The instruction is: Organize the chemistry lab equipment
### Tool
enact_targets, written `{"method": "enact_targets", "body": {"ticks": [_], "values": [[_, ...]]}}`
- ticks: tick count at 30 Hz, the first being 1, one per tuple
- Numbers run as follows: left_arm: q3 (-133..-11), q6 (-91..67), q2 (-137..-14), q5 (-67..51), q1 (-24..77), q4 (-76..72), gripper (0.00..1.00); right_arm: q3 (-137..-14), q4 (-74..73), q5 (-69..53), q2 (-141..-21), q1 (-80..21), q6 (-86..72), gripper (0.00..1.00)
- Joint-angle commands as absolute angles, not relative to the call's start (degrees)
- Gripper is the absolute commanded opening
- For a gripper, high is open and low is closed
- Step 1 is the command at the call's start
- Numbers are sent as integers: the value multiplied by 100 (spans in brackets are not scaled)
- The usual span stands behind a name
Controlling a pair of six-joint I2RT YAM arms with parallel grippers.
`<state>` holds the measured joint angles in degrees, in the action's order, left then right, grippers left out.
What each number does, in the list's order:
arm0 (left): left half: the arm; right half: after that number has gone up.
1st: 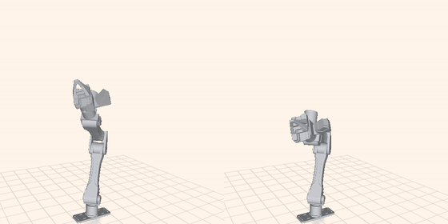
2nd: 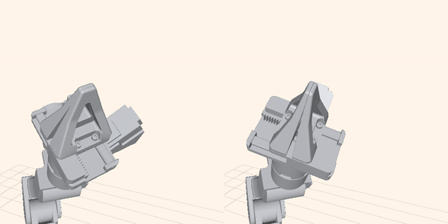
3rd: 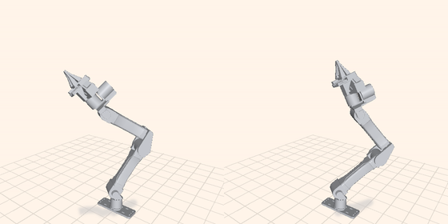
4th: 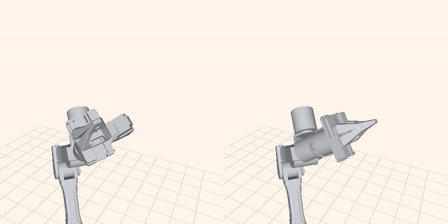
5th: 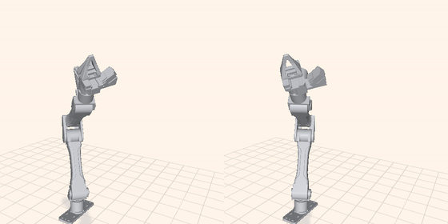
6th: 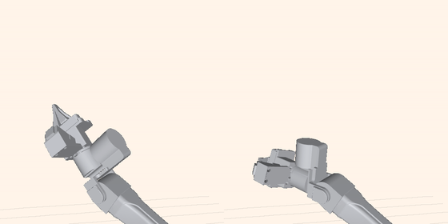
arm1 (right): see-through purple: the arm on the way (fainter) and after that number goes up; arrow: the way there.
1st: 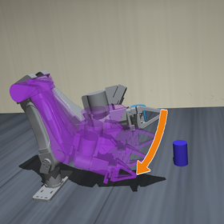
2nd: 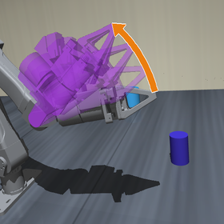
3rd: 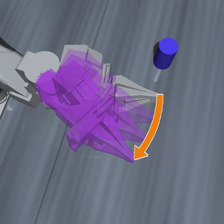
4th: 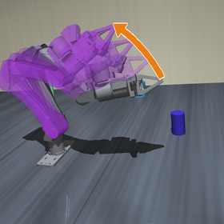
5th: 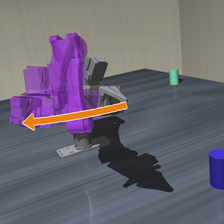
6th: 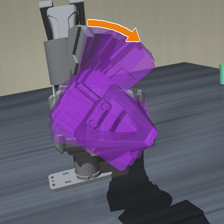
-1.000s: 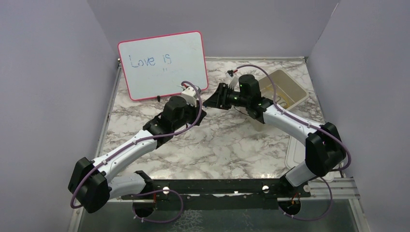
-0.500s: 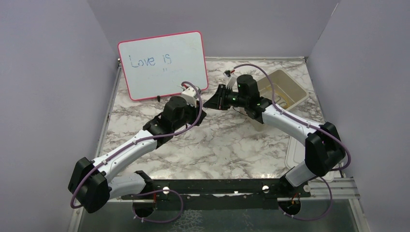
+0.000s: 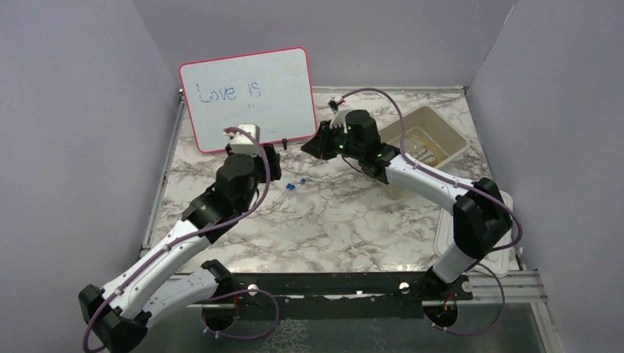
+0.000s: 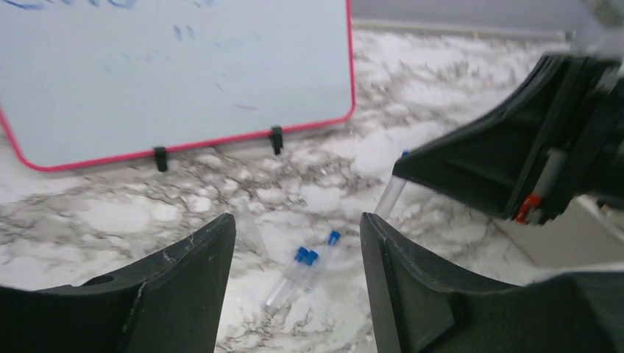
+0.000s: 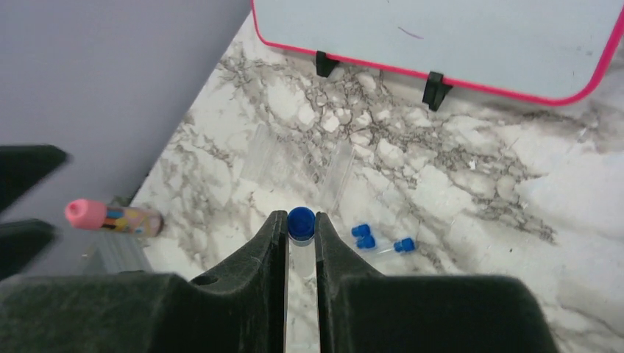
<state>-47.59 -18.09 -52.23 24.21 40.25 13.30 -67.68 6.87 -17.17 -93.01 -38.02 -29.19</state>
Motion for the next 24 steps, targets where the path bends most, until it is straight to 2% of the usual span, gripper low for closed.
{"method": "enact_targets", "body": {"ticks": [1, 5, 11, 17, 24], "values": [[-4989, -1380, -4335, 4319, 4049, 1144, 67, -7256, 1210, -608, -9744, -4431, -1907, 18], [-4948, -1060, -3936, 5017, 4052, 698, 68, -7667, 1905, -33, -10326, -4891, -1174, 18], [-4818, -1283, -3617, 5419, 4052, 933, 69, -8438, 2648, 598, -11420, -5299, -326, 18], [-4805, -1425, -3524, 5556, 4050, 1100, 69, -9084, 2674, 760, -12277, -5351, -54, 17], [-4664, -1396, -3500, 5562, 4052, 1134, 71, -8910, 2956, 488, -12477, -5353, 107, 17]]}}
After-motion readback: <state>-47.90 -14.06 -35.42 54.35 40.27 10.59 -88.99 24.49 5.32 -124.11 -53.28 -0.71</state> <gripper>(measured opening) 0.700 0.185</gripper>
